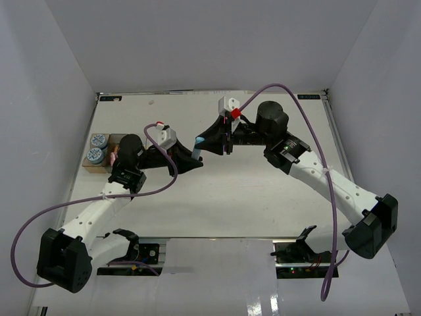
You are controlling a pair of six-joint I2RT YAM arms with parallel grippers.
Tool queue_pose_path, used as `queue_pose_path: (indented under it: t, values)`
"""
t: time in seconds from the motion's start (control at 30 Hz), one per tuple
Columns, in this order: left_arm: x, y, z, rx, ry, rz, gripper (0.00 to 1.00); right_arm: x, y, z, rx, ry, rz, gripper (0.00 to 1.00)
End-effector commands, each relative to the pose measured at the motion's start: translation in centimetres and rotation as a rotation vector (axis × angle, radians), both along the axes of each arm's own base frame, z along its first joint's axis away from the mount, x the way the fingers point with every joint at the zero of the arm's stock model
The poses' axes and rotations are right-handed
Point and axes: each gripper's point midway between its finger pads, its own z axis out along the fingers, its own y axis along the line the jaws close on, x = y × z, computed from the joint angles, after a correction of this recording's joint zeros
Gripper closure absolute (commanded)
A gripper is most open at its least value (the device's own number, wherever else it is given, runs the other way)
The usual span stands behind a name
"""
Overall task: Sort the stationery into containers
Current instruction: Close the pen cap on the pen.
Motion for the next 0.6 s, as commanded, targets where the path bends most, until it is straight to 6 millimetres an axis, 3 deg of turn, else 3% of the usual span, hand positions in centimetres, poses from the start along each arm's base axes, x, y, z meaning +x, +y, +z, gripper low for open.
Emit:
queue_pose_path:
  t: [0.0,0.27,0.4,0.47,0.5,0.57]
  values:
    - [-0.3,0.6,11.9,-0.168,-0.393,0.042,1.0,-2.8,-1.6,-13.1,-0.353,0.318,0.053,0.92]
    - [-0.6,0.8,13.5,-0.169,-0.457,0.049,1.0,-3.4,-2.1,-16.2,-0.418,0.381,0.06,0.92]
    - [-0.4,0.6,12.2,-0.148,-0.415,0.043,1.0,-3.3,-1.9,-15.3,-0.398,0.36,0.065,0.9]
    - [0.1,0.6,10.4,-0.119,-0.356,0.051,1.0,-2.8,-1.7,-13.7,-0.371,0.325,0.049,0.76]
    - [0.4,0.6,9.1,-0.102,-0.319,0.067,1.0,-2.8,-1.8,-12.6,-0.353,0.301,0.041,0.56]
    - [0.9,0.8,7.0,-0.066,-0.258,0.098,1.0,-1.8,-1.9,-10.0,-0.314,0.237,-0.009,0.4]
